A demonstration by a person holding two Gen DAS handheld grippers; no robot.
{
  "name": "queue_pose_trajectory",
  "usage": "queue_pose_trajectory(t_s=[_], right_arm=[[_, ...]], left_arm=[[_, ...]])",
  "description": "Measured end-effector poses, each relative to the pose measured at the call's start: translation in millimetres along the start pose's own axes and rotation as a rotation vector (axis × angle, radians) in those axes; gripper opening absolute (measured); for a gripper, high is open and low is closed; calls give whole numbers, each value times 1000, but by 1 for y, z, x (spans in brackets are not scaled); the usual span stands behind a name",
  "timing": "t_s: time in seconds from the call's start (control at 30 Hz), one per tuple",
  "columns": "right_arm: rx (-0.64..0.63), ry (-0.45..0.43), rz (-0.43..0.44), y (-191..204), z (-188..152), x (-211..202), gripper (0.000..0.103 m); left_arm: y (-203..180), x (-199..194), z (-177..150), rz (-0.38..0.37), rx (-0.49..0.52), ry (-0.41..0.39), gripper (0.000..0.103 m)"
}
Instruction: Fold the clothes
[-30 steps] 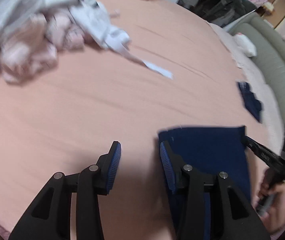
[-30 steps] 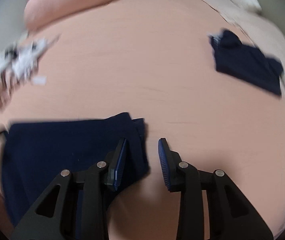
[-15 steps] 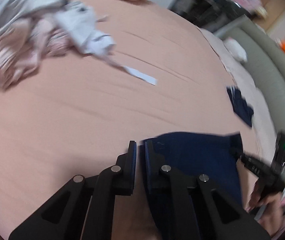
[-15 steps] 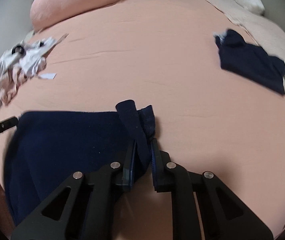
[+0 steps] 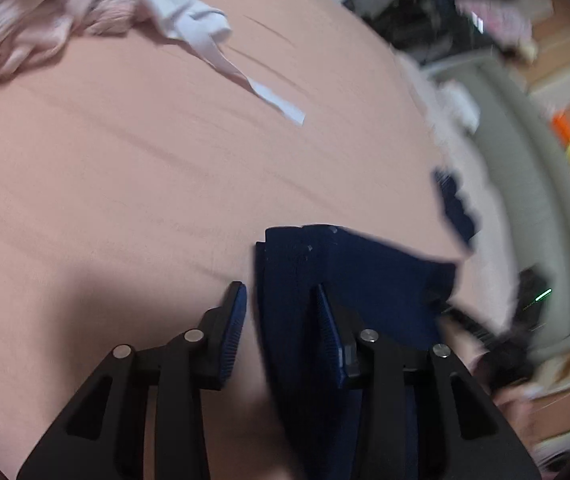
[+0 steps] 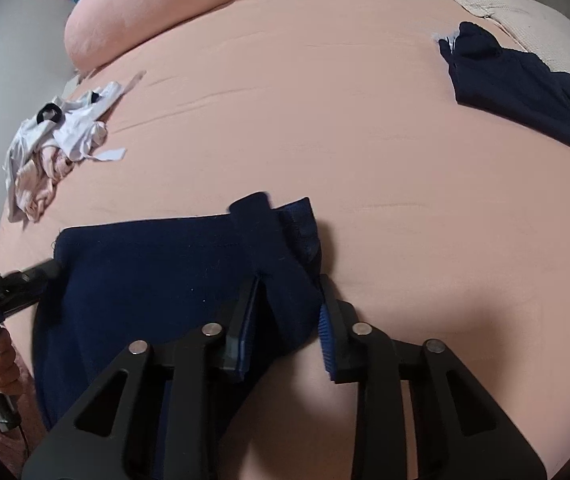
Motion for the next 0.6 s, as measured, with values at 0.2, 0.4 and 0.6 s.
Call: queue_pose_trajectory(t_s=[0.2,0.4,0.6], right_arm=[[33,-73,-34,8,21,-12,10],[168,-25,-34,-27,36,17,14],[179,-177,-37,-18,30,-33,37]], left_arm=[[-38,2,35,14,127,-43,11],[-28,12,47,102,162,-18,32],[-53,-28,16,65,280,-90,33]])
Point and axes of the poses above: each gripper's, at about its wrist camera, not at the fingertips, and x roughly the way its jaws point, y to its left, z to its top, the point moved 4 cm from there along x, roughly the way its jaws point, and after that the axes turned 2 degrees about -y, right-handed, at the moved point
